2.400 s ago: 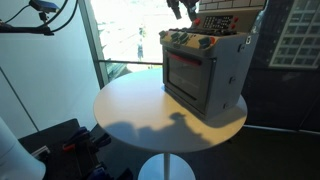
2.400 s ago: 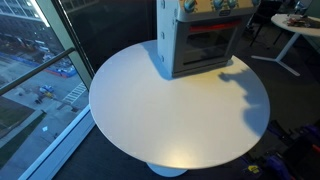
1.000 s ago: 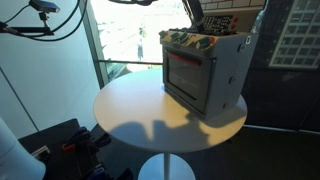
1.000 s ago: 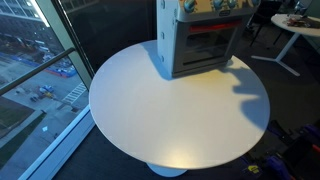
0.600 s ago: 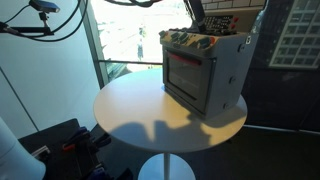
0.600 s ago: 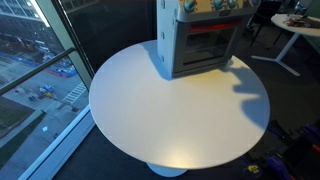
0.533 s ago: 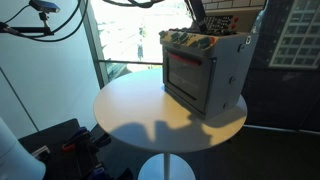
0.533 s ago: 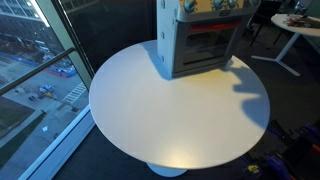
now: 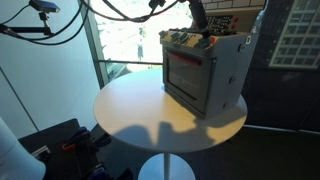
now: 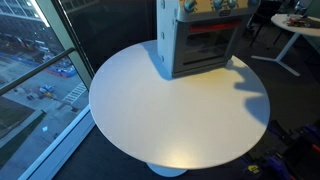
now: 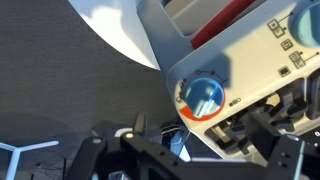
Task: Turn the third knob from the left to the right and then turn the knob on the right to the left
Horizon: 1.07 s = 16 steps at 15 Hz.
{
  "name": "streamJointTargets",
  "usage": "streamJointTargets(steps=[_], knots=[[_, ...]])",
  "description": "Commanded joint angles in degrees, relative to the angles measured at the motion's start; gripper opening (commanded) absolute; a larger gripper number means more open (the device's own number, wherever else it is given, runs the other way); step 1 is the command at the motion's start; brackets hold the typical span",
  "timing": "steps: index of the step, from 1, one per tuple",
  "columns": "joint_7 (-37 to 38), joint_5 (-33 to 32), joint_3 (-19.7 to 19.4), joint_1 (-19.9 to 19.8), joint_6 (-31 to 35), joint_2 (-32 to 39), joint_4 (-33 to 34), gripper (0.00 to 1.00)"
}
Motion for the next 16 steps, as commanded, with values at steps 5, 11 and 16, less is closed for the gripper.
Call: streamJointTargets(steps=[5,11,16], knots=[[4.98,-1.07,0.02,-0.56,1.11,0.25,-1.52,0.8],[5.94,-1.14,0.05,-0.45,1.41,0.54,-1.66,0.72],[4.75,0.4,-0.1,0.11,3.11,0.85,-1.81,0.74]])
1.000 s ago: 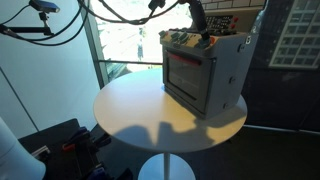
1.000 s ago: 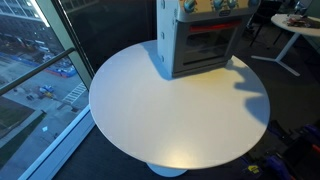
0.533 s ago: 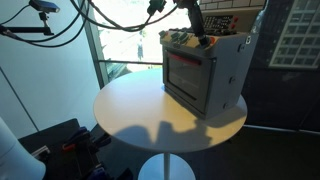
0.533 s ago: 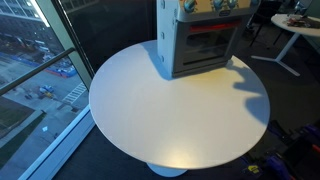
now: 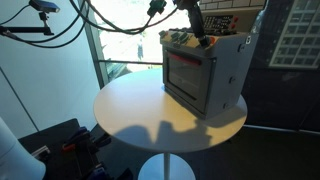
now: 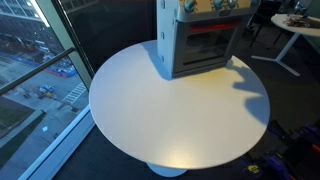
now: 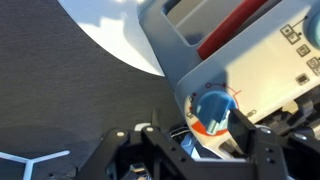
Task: Turn the third knob from the left to the right and then turn the knob on the right to the left
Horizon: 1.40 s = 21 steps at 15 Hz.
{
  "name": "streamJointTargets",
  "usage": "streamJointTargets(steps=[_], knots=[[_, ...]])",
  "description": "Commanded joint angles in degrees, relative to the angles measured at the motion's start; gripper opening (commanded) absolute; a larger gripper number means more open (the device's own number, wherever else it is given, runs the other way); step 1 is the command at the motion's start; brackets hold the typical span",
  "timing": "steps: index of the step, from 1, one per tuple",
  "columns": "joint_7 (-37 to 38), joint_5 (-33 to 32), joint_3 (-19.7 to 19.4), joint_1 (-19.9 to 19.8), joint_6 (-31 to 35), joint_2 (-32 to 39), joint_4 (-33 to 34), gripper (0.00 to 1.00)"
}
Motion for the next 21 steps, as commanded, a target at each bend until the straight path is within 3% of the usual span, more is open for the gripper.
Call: streamJointTargets(steps=[1,6,8,9,12,16,18,19,21], knots=[[0.35,0.73,-0.08,0.44,2.03,0.32,-0.03,0.77],[-0.42,2.34,-0.11,1.23,3.4,0.6,-0.4,0.76],[-0.5,2.68,-0.11,1.48,3.63,0.67,-0.46,0.51],[-0.53,2.79,-0.12,1.57,3.71,0.68,-0.46,0.51],[-0.53,3.01,-0.14,1.69,4.06,0.7,-0.39,0.25],[-0.41,3.12,-0.1,1.73,4.94,1.0,-0.3,0.14],[-0.49,3.26,-0.15,1.73,5.08,1.13,-0.3,0.18],[-0.49,3.31,-0.16,1.72,5.19,1.19,-0.31,0.08],[-0.65,3.25,-0.19,1.7,5.31,1.25,-0.34,0.05]])
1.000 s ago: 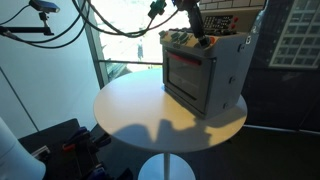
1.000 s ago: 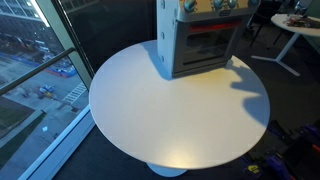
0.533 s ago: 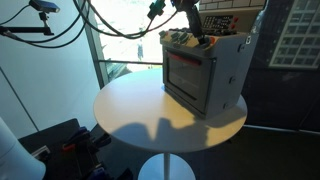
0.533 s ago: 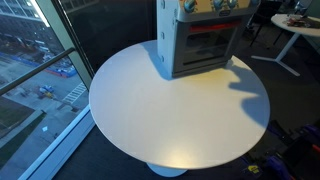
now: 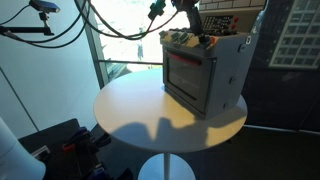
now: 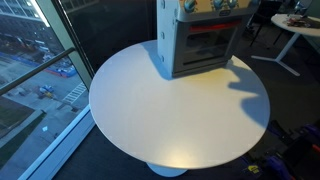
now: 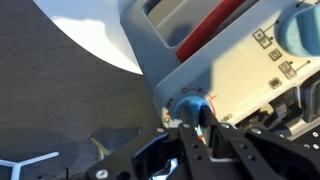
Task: Turn the third knob from the left to the right and then turn the knob on the right to the left
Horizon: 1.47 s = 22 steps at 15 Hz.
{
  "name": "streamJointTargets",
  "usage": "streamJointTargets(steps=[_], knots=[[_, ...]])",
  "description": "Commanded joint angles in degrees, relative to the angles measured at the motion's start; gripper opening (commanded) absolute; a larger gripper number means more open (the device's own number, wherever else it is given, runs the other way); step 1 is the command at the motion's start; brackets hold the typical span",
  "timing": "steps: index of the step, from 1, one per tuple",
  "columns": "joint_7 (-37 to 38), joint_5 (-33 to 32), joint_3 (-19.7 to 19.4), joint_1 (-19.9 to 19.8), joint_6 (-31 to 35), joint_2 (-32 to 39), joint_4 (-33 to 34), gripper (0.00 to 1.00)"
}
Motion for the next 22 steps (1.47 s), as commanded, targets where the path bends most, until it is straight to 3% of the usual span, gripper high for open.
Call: streamJointTargets(steps=[1,11,22], knots=[[-0.66,1.01,-0.2,0.12,1.33,0.34,0.07,0.03],[-6.72,-0.89,-0.32,-0.03,0.25,-0.36,-0.16,0.05],[-23.35,-0.43,-0.92,0.45,-1.42,-1.29,-0.38,0.05]])
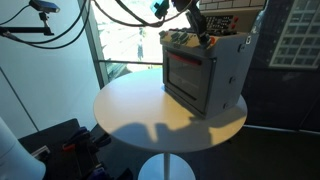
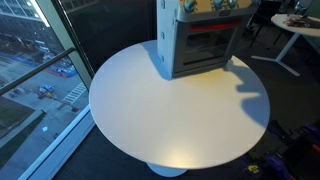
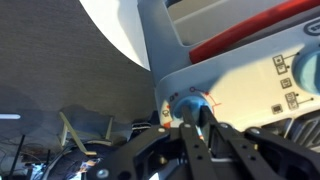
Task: Turn the third knob from the left to the right and then turn the knob on the right to the left
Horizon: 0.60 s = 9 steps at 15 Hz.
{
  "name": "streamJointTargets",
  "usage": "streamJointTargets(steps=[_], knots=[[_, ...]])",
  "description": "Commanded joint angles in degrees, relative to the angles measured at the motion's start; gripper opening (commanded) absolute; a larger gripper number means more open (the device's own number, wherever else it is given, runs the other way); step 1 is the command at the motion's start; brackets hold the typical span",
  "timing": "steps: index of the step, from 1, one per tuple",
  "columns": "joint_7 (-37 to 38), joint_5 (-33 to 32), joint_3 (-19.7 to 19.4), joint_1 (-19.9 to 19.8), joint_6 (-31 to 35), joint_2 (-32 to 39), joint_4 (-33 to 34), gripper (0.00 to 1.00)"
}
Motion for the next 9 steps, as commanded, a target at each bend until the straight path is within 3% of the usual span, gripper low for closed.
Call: streamJointTargets(steps=[1,8,9], knots=[[-6.28,-0.12,-0.88,0.49,-1.61,-1.2,-0.16,0.05],[-14.86,-0.09,-1.31,0.91,-4.42,-1.74,0.62,0.05],[-15.48,0.12,-1.35,0.97,-5.19,-1.99,0.71,0.2]])
